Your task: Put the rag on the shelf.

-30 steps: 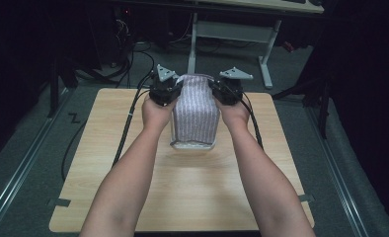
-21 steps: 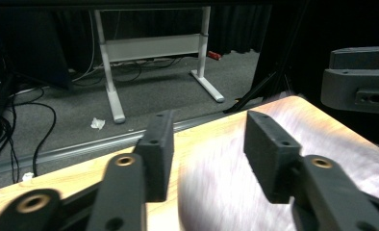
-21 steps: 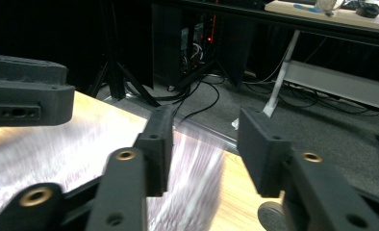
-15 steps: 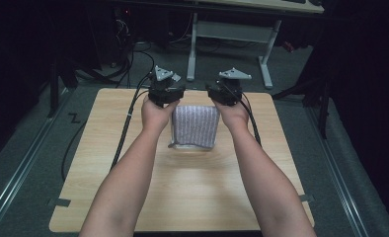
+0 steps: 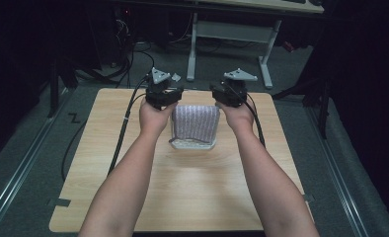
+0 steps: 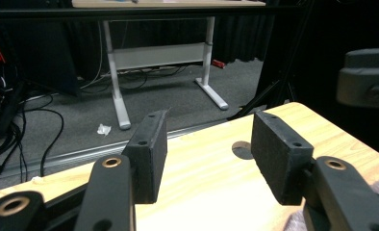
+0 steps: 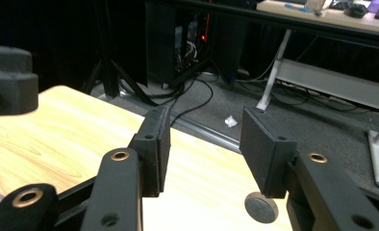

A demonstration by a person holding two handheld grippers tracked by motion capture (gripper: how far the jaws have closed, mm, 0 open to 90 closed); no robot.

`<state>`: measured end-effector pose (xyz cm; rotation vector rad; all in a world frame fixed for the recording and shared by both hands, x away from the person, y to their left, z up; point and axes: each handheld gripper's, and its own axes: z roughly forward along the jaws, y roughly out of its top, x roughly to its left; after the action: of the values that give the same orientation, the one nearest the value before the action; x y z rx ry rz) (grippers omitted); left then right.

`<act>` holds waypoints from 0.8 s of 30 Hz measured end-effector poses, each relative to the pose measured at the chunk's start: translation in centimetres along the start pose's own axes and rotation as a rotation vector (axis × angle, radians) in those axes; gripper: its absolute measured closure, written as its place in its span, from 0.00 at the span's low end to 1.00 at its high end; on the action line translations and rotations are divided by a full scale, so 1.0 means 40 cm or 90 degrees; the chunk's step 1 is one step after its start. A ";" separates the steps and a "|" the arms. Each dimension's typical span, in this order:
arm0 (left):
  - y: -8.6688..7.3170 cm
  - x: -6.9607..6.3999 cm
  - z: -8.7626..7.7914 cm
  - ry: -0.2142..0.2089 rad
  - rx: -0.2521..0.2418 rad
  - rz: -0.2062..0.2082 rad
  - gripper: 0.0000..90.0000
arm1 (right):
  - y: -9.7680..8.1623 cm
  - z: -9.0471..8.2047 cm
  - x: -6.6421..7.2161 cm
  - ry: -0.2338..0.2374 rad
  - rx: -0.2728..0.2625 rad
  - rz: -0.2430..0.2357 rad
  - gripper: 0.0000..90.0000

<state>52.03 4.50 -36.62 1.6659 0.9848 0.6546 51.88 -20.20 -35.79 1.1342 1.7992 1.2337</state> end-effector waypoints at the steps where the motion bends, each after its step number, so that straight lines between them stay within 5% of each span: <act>1: -0.004 -0.001 -0.008 0.001 -0.002 -0.002 0.53 | -0.003 -0.009 0.000 0.001 -0.003 -0.001 0.61; 18: -0.077 0.029 -0.155 0.013 -0.027 -0.028 0.53 | -0.064 -0.150 0.025 0.001 -0.025 -0.012 0.61; 24: -0.105 0.014 -0.210 0.004 -0.025 -0.001 0.55 | -0.097 -0.189 0.040 -0.004 -0.030 -0.034 0.62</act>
<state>44.30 9.70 -38.09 1.6288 0.9714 0.6739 43.56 -22.14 -37.05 1.0552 1.7746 1.2334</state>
